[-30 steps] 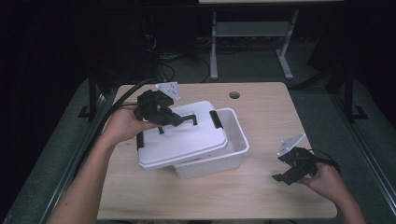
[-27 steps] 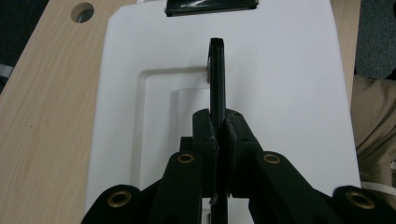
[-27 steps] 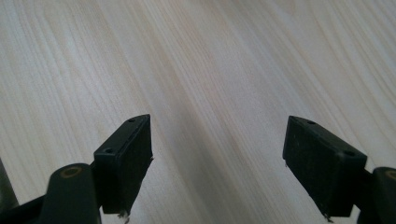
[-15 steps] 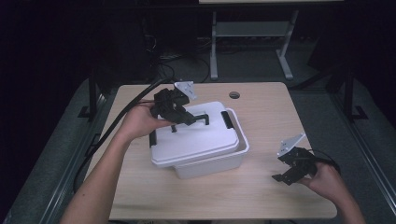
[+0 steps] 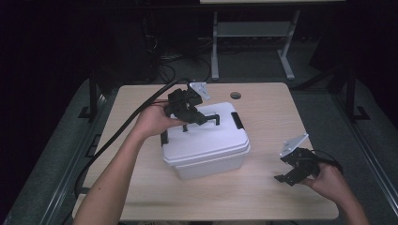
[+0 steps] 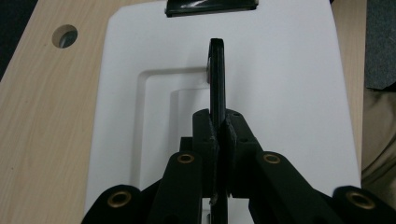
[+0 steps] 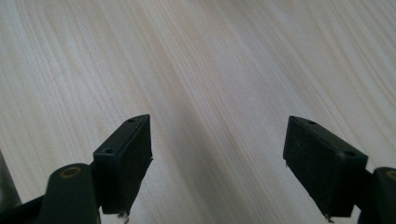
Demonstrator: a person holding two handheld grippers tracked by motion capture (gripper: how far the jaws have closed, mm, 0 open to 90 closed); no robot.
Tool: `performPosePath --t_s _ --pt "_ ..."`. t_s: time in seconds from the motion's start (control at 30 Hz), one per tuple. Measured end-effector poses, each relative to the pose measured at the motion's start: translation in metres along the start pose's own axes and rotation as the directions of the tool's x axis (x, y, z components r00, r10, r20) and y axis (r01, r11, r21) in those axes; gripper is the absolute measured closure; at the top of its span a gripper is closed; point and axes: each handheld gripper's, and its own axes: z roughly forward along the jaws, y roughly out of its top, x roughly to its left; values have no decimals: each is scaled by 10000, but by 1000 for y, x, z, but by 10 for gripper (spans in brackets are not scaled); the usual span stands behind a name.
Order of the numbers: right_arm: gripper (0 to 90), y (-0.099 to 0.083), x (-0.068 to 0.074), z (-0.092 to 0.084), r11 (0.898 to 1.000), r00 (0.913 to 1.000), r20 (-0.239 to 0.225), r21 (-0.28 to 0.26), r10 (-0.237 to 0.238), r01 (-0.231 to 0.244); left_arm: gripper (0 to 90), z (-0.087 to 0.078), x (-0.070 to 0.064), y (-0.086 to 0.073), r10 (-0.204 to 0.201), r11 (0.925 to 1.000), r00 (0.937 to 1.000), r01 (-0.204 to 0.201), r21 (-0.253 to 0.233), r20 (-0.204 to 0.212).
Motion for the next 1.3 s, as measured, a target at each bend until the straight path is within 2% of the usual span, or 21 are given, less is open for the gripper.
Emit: performPosePath --t_s 0.23,0.53,1.3 --pt "232 0 0 0 10000 10000 -32 7 27 -27 842 11 3 1 -4 9997 10000 4 228 -11" --pt "232 0 1 1 10000 10000 -49 14 17 -17 842 19 2 2 -34 9998 10000 34 182 12" --pt "232 4 2 5 10000 10000 -57 24 -65 66 830 31 2 3 28 9992 9996 -39 386 295"
